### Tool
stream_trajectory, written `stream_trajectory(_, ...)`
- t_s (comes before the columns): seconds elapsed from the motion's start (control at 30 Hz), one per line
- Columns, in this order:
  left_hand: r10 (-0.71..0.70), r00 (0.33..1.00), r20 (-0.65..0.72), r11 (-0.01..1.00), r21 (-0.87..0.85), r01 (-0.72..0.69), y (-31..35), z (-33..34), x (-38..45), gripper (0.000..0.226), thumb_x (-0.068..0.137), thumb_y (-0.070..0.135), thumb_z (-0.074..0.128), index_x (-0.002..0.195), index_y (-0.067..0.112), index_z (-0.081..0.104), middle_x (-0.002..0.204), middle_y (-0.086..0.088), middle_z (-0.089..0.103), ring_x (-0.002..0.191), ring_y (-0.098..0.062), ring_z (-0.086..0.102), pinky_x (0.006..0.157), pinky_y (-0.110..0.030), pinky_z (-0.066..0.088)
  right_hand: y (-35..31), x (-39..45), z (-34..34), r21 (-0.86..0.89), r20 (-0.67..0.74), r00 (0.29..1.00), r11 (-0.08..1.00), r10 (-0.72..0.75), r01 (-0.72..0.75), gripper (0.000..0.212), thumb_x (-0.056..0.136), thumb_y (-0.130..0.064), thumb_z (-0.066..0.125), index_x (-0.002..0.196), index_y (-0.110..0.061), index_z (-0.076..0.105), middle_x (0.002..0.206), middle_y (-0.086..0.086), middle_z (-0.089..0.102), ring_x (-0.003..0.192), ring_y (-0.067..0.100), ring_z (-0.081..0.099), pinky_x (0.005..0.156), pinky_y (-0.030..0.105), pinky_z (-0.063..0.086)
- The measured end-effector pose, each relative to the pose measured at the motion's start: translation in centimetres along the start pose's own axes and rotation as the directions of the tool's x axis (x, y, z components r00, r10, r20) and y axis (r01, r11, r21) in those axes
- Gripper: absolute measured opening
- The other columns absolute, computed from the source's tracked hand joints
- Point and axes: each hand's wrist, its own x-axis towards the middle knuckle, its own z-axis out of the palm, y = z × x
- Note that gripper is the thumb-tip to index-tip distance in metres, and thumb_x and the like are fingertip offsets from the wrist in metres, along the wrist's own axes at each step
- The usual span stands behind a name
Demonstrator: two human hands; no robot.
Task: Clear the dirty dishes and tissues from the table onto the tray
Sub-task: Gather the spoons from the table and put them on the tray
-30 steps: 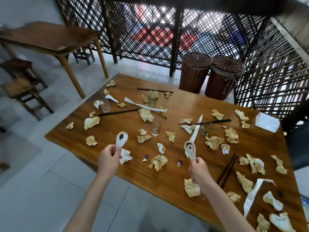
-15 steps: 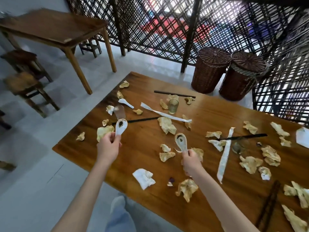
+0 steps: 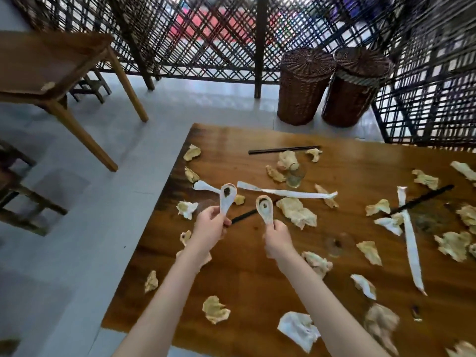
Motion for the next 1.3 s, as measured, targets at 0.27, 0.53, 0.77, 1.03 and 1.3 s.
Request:
stream_trajectory(0.27, -0.041, 0.997, 0.058, 0.999, 0.011, 0.041, 0.4, -0.2, 3.7, 0.028, 0.098, 0.016, 0.046, 0.126, 0.016, 0.051, 0.088, -0.003, 0.065, 0.070, -0.012, 0.057, 0.055, -0.019, 0.047, -1.5, 2.1, 1.8, 0.027, -0.001, 0.999, 0.999, 0.034, -0.034, 0.022, 0.100, -0.032, 0.033, 0.097, -0.021, 0.052, 0.074, -0.001, 0.050, 0.056, 0.012, 0.042, 0.045, 0.024, 0.033)
stream_trajectory(0.53, -0.046, 0.995, 0.085, 0.998, -0.027, 0.049, 0.8, -0.9, 5.3, 0.030, 0.096, 0.018, 0.051, 0.126, 0.016, 0.052, 0.091, -0.004, 0.067, 0.067, -0.014, 0.058, 0.057, -0.021, 0.049, -2.8, 3.6, 1.2, 0.058, -0.002, 0.999, 0.997, 0.049, -0.049, 0.019, 0.100, -0.030, 0.035, 0.092, -0.023, 0.051, 0.075, 0.001, 0.050, 0.055, 0.011, 0.041, 0.044, 0.023, 0.033)
stream_trajectory(0.77, -0.089, 0.985, 0.146, 0.989, -0.101, 0.104, -0.1, -1.7, 4.2, 0.028, 0.094, 0.017, 0.053, 0.122, 0.013, 0.053, 0.095, -0.005, 0.069, 0.064, -0.014, 0.058, 0.062, -0.024, 0.053, -3.2, 3.6, 1.0, 0.105, 0.010, 0.997, 0.992, 0.075, -0.075, 0.020, 0.101, -0.029, 0.034, 0.094, -0.021, 0.052, 0.069, 0.001, 0.046, 0.052, 0.011, 0.037, 0.043, 0.022, 0.032)
stream_trajectory(1.03, -0.113, 0.977, 0.181, 0.986, -0.102, 0.133, -0.8, -2.1, 3.5, 0.024, 0.098, 0.017, 0.048, 0.121, 0.013, 0.053, 0.085, -0.010, 0.060, 0.055, -0.013, 0.044, 0.054, -0.022, 0.042, -3.2, 3.6, 0.9, 0.128, 0.033, 0.996, 0.988, 0.082, -0.086, 0.020, 0.101, -0.026, 0.036, 0.104, -0.018, 0.054, 0.069, 0.001, 0.045, 0.055, 0.011, 0.037, 0.050, 0.024, 0.037)
stream_trajectory(1.3, -0.106, 0.981, 0.159, 0.987, -0.102, 0.124, -0.7, -1.8, 3.6, 0.024, 0.097, 0.017, 0.048, 0.120, 0.011, 0.054, 0.082, -0.008, 0.060, 0.054, -0.013, 0.045, 0.055, -0.023, 0.043, -3.4, 3.6, 0.3, 0.300, 0.055, 0.992, 0.946, 0.114, -0.126, 0.019, 0.101, -0.031, 0.030, 0.113, -0.033, 0.044, 0.062, 0.002, 0.039, 0.048, 0.011, 0.030, 0.045, 0.023, 0.030)
